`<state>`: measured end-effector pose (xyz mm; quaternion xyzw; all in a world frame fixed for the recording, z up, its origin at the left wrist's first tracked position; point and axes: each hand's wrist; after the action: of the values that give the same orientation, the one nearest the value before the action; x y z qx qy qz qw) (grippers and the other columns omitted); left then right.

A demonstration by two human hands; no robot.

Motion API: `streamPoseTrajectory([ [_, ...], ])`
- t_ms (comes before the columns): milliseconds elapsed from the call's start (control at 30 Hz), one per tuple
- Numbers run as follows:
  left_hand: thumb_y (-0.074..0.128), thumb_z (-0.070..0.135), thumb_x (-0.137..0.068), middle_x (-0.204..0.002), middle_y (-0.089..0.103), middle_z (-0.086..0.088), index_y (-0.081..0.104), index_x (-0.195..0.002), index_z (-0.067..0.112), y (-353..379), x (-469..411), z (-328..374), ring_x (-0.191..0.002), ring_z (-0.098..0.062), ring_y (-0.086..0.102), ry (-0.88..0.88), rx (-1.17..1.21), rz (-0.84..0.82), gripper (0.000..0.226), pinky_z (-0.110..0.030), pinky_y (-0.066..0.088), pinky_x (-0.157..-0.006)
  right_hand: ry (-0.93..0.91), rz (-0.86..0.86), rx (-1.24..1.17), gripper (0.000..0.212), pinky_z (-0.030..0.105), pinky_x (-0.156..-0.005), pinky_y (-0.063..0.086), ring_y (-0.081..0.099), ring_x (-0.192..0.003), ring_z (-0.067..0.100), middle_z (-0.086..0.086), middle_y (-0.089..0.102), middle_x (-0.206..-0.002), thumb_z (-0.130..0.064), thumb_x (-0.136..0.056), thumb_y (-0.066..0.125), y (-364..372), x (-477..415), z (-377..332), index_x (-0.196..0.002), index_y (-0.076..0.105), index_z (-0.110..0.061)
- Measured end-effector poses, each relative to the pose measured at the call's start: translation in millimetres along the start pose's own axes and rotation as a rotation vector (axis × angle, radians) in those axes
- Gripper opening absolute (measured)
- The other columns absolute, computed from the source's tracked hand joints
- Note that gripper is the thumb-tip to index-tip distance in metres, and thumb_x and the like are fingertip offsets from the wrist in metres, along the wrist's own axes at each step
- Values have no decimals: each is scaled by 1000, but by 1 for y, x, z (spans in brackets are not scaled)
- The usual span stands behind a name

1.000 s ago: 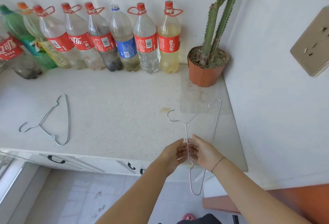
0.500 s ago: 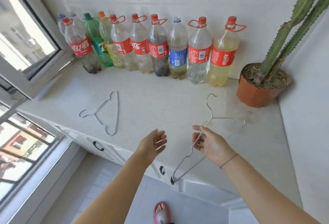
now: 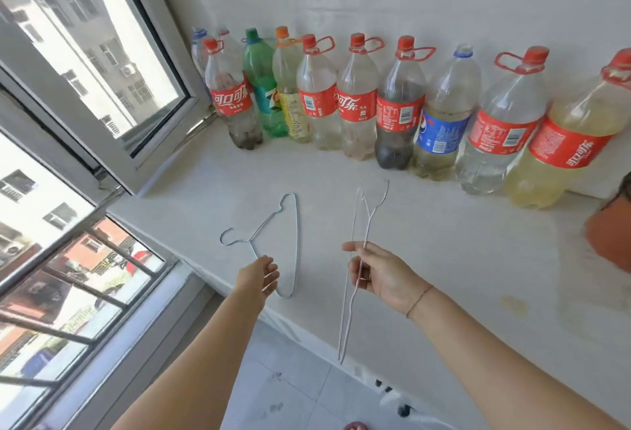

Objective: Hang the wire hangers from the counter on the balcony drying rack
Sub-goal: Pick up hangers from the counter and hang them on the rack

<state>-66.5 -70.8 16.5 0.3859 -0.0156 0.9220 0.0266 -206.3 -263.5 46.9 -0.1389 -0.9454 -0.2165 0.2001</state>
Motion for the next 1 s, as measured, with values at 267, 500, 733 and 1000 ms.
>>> streamPoseTrajectory([
  [267, 48, 7, -91, -64, 44, -7, 47, -67, 10, -8, -49, 18, -53, -19, 38, 24, -8, 138, 24, -26, 31, -54, 58, -65, 194, 28, 28, -90, 37, 51, -99, 12, -5, 56, -101, -18, -100, 35, 30, -75, 20, -90, 60, -24],
  [500, 49, 10, -91, -73, 54, -6, 53, -73, 9, -10, -60, 21, -65, -18, 54, -37, 103, 123, 18, -26, 41, -59, 96, -60, 159, 29, 24, -87, 33, 44, -99, 14, 0, 52, -91, -17, -98, 39, 56, -120, 34, -72, 53, -19],
  [733, 51, 20, -92, -78, 58, -6, 56, -82, 8, -13, -64, 24, -67, -19, 55, -109, 230, 79, 16, -29, 43, -65, 157, -27, 129, 28, 19, -74, 34, 46, -85, 10, -2, 47, -78, -23, -97, 43, 66, -130, 33, -70, 46, -21],
  [1000, 49, 24, -94, -78, 58, -2, 67, -94, 11, -14, -65, 24, -68, -16, 54, -104, 282, -112, 22, -27, 43, -64, 205, -49, 87, 29, 20, -71, 37, 54, -87, 9, -5, 53, -79, -25, -97, 43, 62, -127, 30, -69, 45, -22],
])
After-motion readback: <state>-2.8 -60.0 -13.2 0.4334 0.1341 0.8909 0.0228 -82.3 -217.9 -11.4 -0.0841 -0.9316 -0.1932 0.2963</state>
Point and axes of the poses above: each hand's wrist, its own x-axis away from the middle knuckle, its own y-axis out of the palm, z = x × y
